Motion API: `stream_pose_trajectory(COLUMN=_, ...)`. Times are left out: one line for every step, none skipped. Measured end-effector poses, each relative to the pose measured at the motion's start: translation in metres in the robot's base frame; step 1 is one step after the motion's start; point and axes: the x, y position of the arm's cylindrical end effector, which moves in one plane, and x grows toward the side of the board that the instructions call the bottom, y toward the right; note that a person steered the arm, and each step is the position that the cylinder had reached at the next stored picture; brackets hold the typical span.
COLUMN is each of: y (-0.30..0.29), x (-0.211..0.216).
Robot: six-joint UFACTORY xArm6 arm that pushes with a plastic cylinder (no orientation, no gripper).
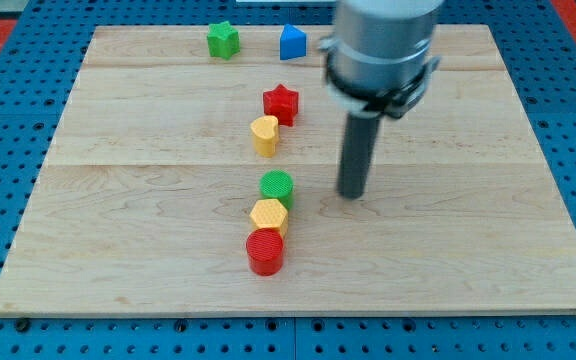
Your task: Push the green circle diagonally below the green star
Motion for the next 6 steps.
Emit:
stream_pose_trajectory(y=-0.065, x=0.005)
stream_pose_trajectory(y=-0.096, x=-0.016)
stream_pose_trajectory(y=-0.145, x=-0.051)
stream_pose_trajectory(y=-0.174, x=-0.044)
stream_pose_trajectory(y=-0.195, x=-0.036)
stream_pose_trajectory(y=-0.215, x=-0.105)
